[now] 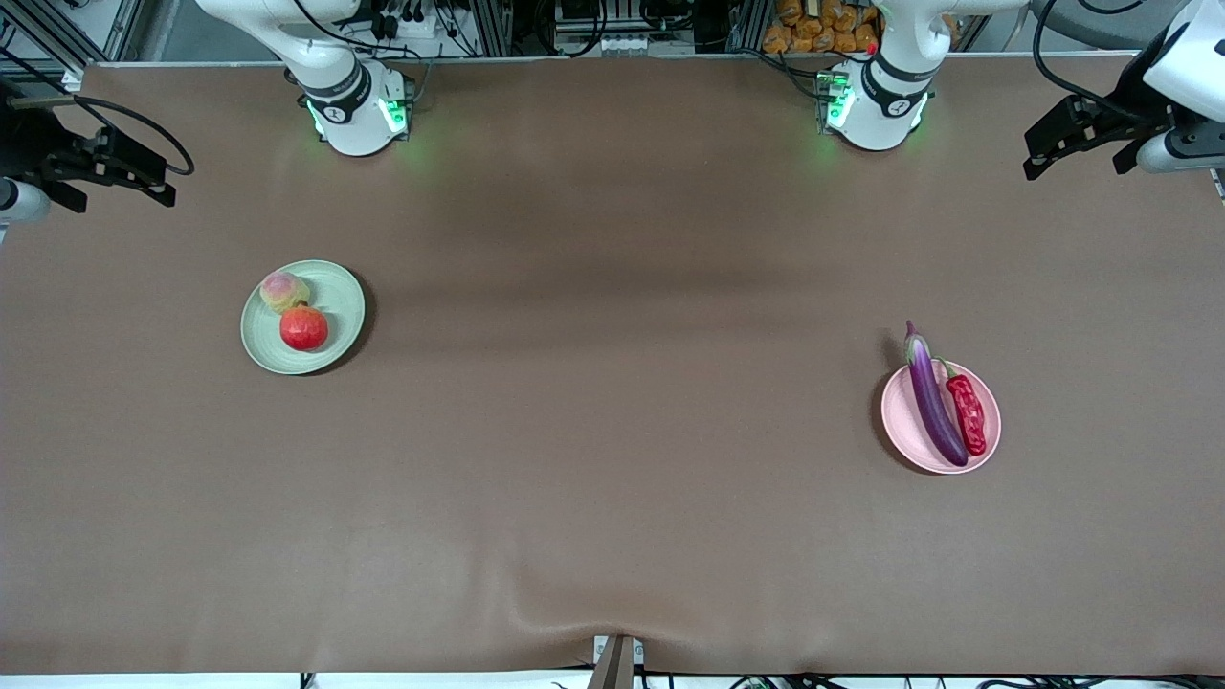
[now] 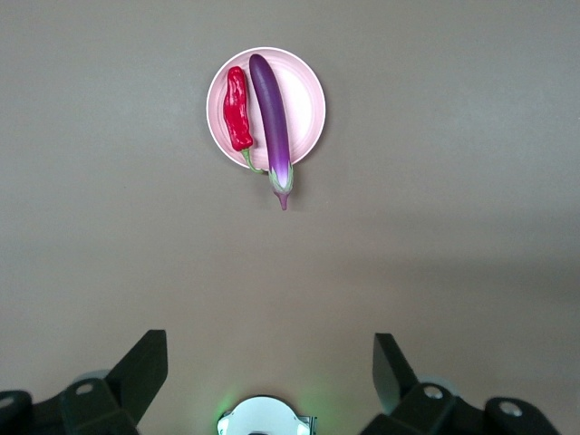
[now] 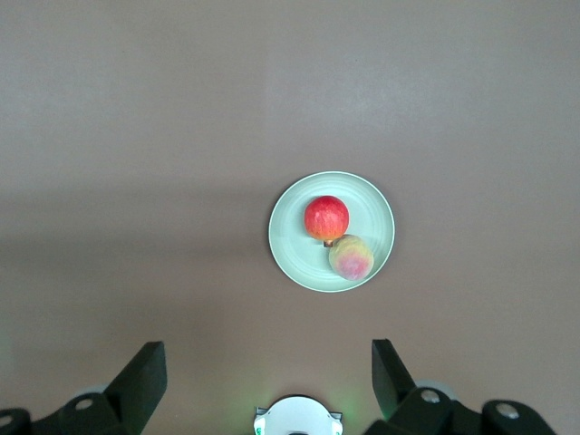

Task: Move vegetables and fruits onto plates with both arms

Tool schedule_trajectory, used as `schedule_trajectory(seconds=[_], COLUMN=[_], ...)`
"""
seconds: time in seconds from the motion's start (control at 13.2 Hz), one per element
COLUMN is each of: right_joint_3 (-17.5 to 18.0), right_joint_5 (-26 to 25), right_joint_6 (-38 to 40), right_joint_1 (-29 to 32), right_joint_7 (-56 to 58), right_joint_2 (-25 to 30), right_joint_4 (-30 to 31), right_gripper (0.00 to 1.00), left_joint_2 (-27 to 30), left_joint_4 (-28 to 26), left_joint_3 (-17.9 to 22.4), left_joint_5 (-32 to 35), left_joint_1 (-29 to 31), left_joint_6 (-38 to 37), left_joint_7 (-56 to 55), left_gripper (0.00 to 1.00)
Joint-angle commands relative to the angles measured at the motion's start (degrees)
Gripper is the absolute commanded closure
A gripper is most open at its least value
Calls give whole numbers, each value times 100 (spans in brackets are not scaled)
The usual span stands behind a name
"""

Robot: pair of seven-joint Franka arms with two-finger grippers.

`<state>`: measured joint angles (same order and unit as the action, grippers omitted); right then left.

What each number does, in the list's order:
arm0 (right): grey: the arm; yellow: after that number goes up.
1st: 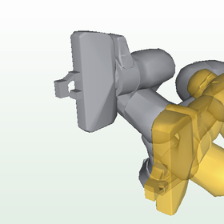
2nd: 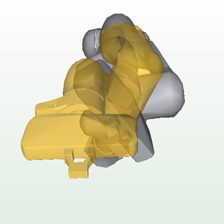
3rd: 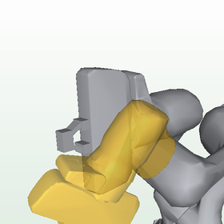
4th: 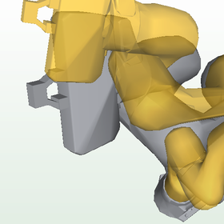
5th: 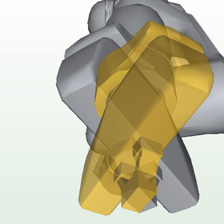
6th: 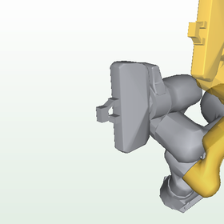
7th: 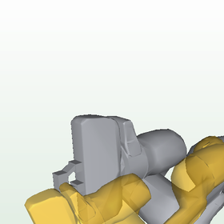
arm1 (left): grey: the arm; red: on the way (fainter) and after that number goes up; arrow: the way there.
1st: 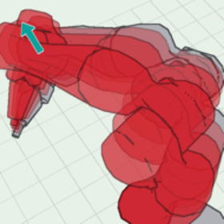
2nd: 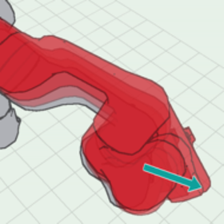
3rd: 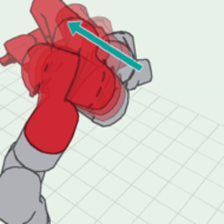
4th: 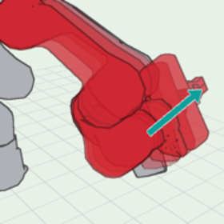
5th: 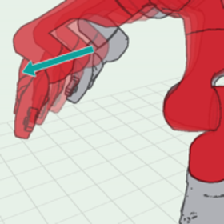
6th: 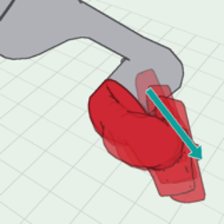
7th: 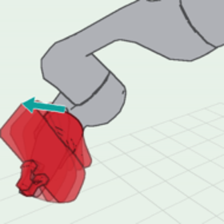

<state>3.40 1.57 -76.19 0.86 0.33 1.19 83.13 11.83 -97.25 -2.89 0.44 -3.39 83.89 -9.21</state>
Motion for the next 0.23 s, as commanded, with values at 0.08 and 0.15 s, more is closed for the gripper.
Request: schedule_trajectory(seconds=[0.08,0.15], right_joint_3=[2,2], right_joint_5=[133,124], right_joint_6=[-45,-45], right_joint_1=[55,55], right_joint_7=[81,81], right_joint_2=[48,57], right_joint_4=[2,2], right_gripper=[0,0], left_joint_2=[-58,-50], left_joint_4=[163,154], left_joint_3=[-10,-10], left_joint_5=[106,97], left_joint_1=[32,49], left_joint_6=[-162,-197], left_joint_7=[314,323], left_gripper=[0,0])
